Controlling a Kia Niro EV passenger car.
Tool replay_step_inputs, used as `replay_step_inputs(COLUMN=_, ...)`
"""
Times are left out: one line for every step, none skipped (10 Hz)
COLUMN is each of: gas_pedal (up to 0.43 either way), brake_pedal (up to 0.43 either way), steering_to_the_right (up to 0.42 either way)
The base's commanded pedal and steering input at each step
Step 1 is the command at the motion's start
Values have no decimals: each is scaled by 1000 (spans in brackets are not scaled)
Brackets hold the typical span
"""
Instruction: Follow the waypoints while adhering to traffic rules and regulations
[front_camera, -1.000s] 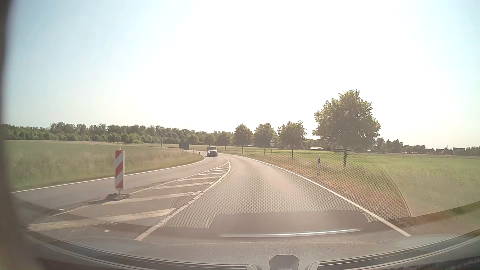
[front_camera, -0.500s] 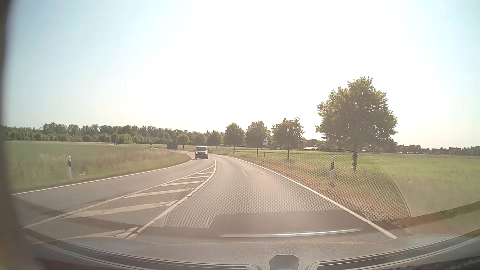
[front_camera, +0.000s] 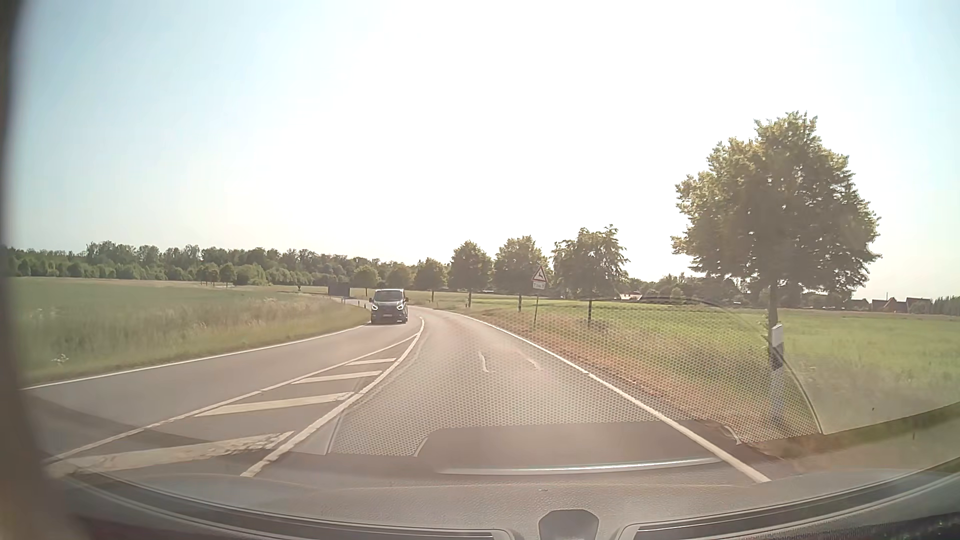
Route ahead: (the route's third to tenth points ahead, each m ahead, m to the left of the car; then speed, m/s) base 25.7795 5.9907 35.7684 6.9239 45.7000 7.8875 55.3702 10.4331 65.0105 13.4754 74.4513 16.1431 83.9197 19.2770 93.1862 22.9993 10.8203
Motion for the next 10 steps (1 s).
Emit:
replay_step_inputs(gas_pedal=311, brake_pedal=6, steering_to_the_right=-15)
replay_step_inputs(gas_pedal=311, brake_pedal=6, steering_to_the_right=-19)
replay_step_inputs(gas_pedal=311, brake_pedal=6, steering_to_the_right=-20)
replay_step_inputs(gas_pedal=311, brake_pedal=6, steering_to_the_right=-20)
replay_step_inputs(gas_pedal=311, brake_pedal=6, steering_to_the_right=-20)
replay_step_inputs(gas_pedal=311, brake_pedal=6, steering_to_the_right=-21)
replay_step_inputs(gas_pedal=311, brake_pedal=6, steering_to_the_right=-21)
replay_step_inputs(gas_pedal=311, brake_pedal=6, steering_to_the_right=-22)
replay_step_inputs(gas_pedal=311, brake_pedal=6, steering_to_the_right=-25)
replay_step_inputs(gas_pedal=311, brake_pedal=6, steering_to_the_right=-25)
